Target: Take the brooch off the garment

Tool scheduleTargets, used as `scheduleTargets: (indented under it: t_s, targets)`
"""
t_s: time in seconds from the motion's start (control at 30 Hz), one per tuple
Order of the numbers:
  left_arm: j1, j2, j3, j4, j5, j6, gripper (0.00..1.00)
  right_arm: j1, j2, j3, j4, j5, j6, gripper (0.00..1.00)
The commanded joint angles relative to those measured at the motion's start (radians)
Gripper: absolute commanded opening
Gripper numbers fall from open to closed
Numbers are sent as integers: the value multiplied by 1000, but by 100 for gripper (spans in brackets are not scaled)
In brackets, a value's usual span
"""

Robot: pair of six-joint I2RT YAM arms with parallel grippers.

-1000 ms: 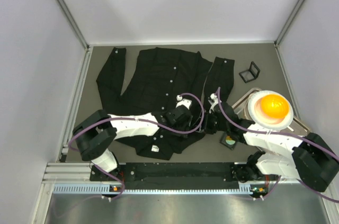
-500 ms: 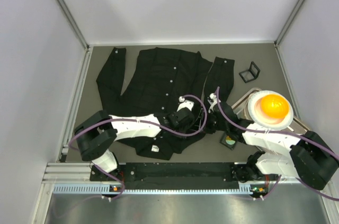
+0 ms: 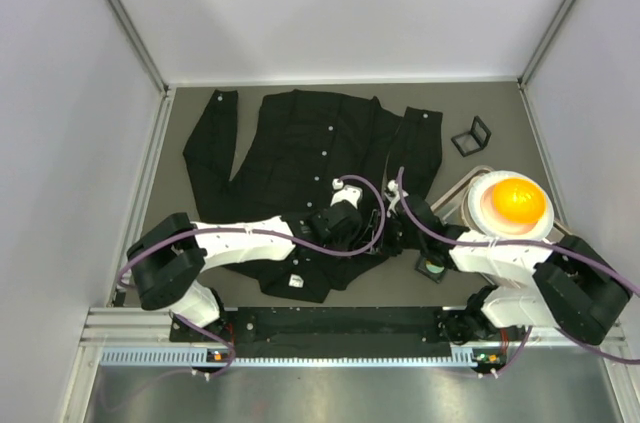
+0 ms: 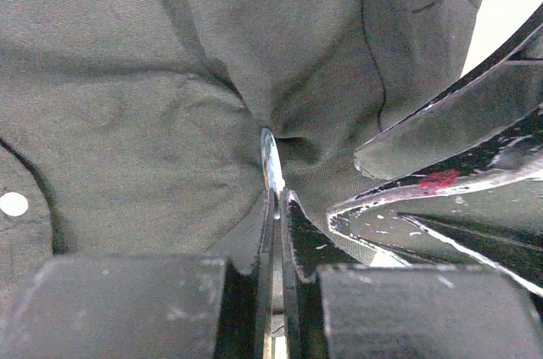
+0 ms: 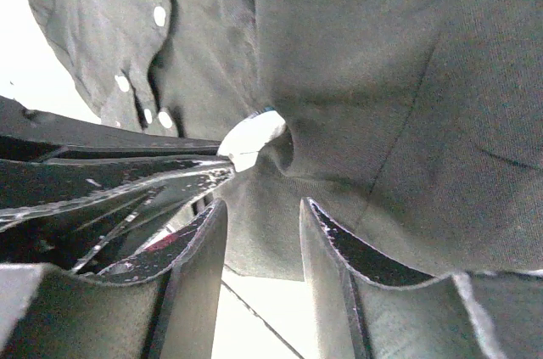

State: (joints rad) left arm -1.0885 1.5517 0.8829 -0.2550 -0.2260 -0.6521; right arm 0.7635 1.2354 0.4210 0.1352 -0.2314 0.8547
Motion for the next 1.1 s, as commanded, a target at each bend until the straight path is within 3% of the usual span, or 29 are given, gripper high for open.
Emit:
scheduleTargets:
  t_s: [0.0, 0.13, 0.37, 0.53, 0.6, 0.73, 0.8, 1.07]
  targets:
    - [-4, -27, -25, 14, 4, -14, 1, 22, 36, 45, 63, -5, -16, 40]
    - [-4, -22, -41, 19, 5, -20, 0, 28, 55, 47, 72, 6, -17, 39]
    - [32, -50, -105, 89, 50, -37, 0, 37, 108, 77, 89, 43, -28, 22]
    - [52, -74, -145, 118, 73, -60, 1, 49, 148, 119, 99, 64, -36, 20]
    - [62, -79, -160, 126, 77, -75, 4, 51, 179, 128, 106, 70, -36, 17]
    - [82, -96, -191, 167, 114, -98, 23, 51, 213, 136, 122, 63, -22, 12]
    - [90, -116, -217, 187, 131, -112, 28, 53, 219, 136, 129, 63, -17, 11]
    - [117, -183, -283, 247, 183, -144, 33, 53, 229, 136, 132, 52, -13, 11]
